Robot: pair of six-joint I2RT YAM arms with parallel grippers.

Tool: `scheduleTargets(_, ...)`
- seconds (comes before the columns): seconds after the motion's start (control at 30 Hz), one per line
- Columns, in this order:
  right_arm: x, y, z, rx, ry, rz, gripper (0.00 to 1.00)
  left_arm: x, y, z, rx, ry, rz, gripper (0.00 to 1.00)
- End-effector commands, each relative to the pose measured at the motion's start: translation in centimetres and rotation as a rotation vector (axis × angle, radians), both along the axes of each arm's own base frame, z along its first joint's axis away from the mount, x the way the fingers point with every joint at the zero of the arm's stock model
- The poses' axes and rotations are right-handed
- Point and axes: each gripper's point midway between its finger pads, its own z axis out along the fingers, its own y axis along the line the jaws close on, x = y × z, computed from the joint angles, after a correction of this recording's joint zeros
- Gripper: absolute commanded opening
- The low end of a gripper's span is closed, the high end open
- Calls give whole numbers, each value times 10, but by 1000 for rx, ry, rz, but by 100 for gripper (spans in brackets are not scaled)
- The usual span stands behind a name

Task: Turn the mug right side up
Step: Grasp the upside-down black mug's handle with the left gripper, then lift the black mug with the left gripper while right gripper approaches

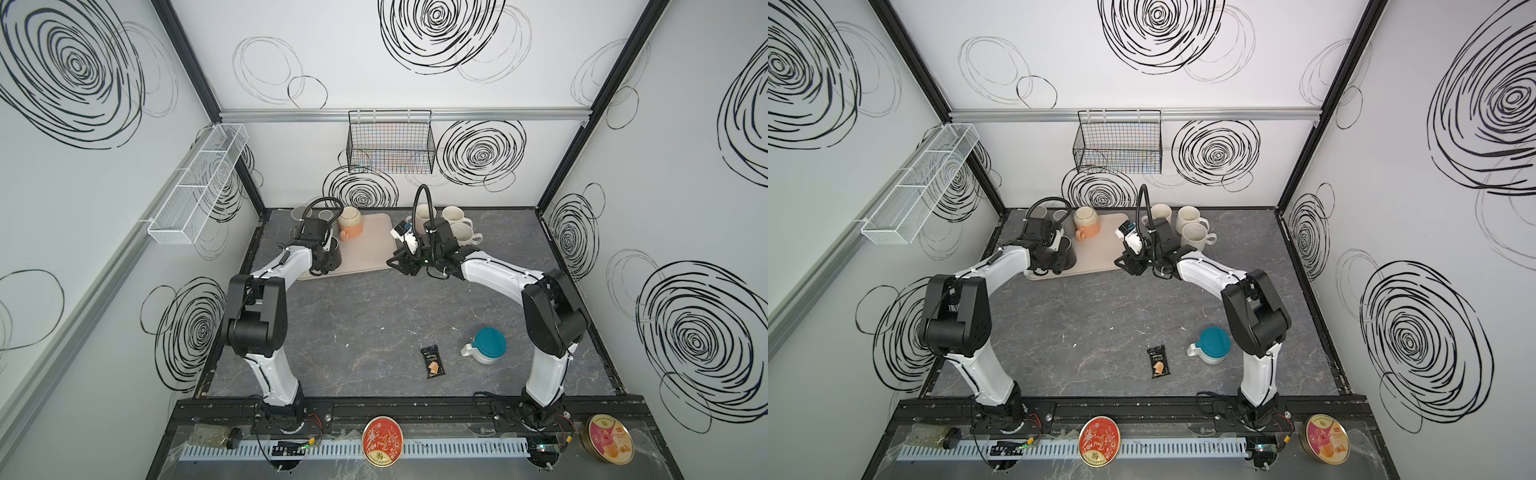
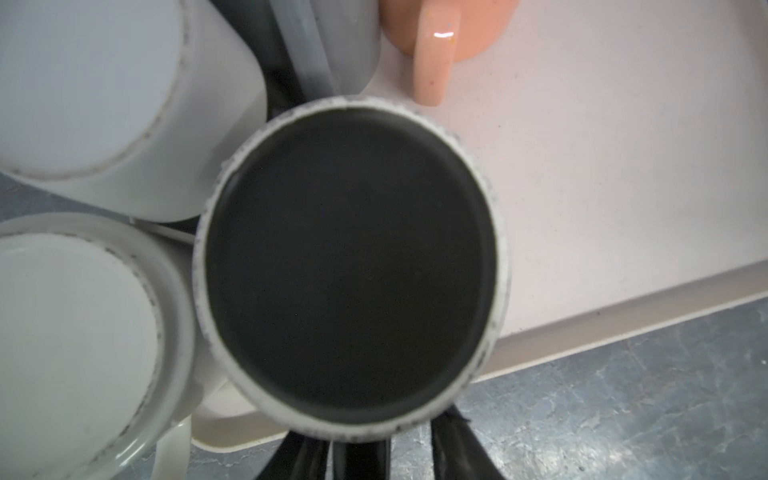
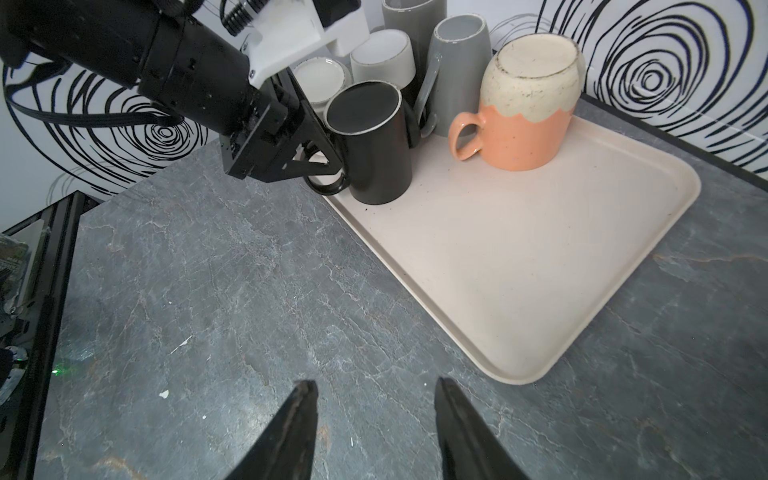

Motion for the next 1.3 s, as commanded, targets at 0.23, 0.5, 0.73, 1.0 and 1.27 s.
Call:
scheduleTargets(0.23, -4, 1, 18, 27, -38, 17, 50, 2, -23, 5, 21, -5, -69, 18)
scheduleTargets(0.5, -3, 3, 21, 60, 16, -29, 49, -2, -47, 3, 14, -11, -120, 10)
scheduleTargets(0.73, 8, 5, 8, 71, 114, -106, 48, -2, -76, 7, -16, -30, -167, 7)
scheduleTargets(1.0, 19, 2, -3, 68, 190, -193, 47, 7, -101, 35, -137, -120, -181, 1)
scheduleTargets(1.27, 19, 0, 5, 92, 209, -219, 47, 15, -118, 74, -299, -260, -165, 0)
